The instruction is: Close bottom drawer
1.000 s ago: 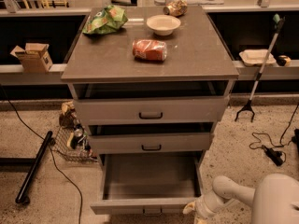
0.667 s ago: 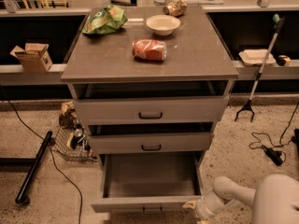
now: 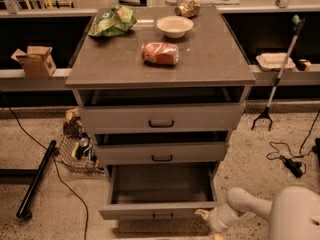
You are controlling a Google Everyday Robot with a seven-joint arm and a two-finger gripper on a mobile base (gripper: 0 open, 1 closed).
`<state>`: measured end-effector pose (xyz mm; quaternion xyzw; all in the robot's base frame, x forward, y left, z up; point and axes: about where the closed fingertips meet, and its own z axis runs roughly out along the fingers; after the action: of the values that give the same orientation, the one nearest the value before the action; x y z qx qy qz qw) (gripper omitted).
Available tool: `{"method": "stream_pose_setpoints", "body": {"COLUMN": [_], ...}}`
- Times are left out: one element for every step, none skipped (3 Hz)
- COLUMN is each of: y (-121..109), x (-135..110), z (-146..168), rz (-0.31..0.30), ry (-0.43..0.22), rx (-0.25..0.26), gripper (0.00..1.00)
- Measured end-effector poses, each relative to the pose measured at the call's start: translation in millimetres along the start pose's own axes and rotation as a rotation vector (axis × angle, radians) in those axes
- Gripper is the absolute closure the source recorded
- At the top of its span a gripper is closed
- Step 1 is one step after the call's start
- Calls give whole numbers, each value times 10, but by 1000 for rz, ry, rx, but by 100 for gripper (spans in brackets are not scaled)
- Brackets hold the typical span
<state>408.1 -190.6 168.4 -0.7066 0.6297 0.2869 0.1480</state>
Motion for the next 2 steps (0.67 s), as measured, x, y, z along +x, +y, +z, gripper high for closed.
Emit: {"method": "stream_pose_setpoints", "body": {"y": [-239,-497], "x": [25,91], "z": [13,-55], "rz": [-43,-59], "ry": [3,17], "rx": [22,72], "gripper": [18,41]}}
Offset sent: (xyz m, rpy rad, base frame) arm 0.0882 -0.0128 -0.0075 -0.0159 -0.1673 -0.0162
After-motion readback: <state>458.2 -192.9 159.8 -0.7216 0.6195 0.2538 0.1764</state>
